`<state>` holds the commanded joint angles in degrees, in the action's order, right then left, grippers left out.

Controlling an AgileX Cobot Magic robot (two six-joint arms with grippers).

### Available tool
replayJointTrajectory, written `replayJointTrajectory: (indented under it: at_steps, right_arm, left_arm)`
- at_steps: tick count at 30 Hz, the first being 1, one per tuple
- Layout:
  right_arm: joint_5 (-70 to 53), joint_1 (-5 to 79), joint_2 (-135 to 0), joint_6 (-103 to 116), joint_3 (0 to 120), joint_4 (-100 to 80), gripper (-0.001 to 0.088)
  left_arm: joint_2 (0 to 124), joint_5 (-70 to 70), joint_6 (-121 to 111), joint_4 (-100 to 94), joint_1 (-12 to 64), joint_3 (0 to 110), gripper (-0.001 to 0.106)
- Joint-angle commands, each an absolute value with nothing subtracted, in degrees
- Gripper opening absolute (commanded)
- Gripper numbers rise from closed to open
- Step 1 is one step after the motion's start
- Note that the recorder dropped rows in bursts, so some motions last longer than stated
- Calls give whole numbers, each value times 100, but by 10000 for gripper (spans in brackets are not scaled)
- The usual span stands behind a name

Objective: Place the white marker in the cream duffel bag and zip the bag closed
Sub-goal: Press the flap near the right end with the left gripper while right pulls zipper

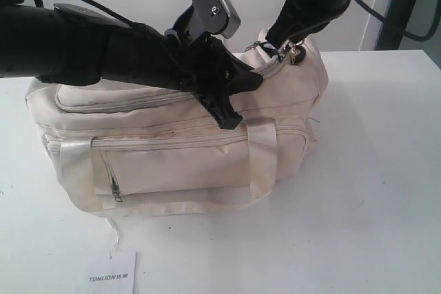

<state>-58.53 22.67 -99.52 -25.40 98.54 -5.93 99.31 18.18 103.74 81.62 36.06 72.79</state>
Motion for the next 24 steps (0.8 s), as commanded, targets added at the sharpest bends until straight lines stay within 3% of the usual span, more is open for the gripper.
replayJointTrajectory:
  at_steps: [24]
  right_arm:
    - [-5179, 2267, -10357, -2569, 9865, -593, 0]
  left_arm:
    - [9901, 2074, 10374, 8162, 3606, 7279, 0]
